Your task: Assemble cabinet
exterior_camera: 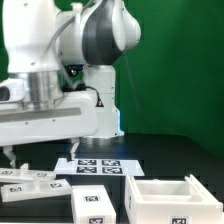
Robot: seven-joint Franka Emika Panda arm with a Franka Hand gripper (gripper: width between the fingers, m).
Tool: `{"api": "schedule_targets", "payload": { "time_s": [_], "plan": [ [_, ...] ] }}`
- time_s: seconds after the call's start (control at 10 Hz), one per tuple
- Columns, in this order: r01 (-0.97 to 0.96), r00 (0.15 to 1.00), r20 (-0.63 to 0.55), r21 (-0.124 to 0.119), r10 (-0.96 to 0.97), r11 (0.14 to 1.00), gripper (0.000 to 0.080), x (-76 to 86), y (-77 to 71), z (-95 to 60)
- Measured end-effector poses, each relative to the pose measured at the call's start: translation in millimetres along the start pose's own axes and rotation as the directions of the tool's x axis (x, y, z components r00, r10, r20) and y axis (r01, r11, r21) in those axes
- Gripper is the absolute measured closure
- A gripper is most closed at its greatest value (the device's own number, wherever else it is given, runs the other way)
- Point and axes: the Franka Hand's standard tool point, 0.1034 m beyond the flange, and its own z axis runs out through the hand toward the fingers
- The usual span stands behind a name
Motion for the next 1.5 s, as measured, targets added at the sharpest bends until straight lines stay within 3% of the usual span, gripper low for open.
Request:
{"api": "schedule_targets", "payload": {
  "time_s": [0.1,0.4,0.7,1.0,1.1,1.2,1.4,1.5],
  "plan": [
    [-0.026,1.0,-0.018,-0.015,0.025,1.0,0.0002,1.2,-0.3,2.6],
    [-0.001,1.0,-0.013,-0.014,0.001,1.0,0.0002,-0.6,-0.6,5.8],
    [0.053,0.999,-0.011,-0.046,-0.054,0.998,0.0002,-8.8,4.8,29.9],
    [0.051,0.999,0.007,-0.043,-0.051,0.998,0.0002,-14.2,4.0,43.5],
    [0.05,0.999,0.007,-0.043,-0.05,0.998,0.0123,-14.4,4.4,43.4],
    [0.05,0.999,0.007,-0.043,-0.05,0.998,0.0123,-14.5,4.3,43.4],
    [0.05,0.999,0.008,-0.043,-0.05,0.998,0.0398,-14.6,4.3,43.6],
    [0.05,0.999,0.008,-0.043,-0.05,0.998,0.0398,-14.6,4.3,43.7]
  ]
}}
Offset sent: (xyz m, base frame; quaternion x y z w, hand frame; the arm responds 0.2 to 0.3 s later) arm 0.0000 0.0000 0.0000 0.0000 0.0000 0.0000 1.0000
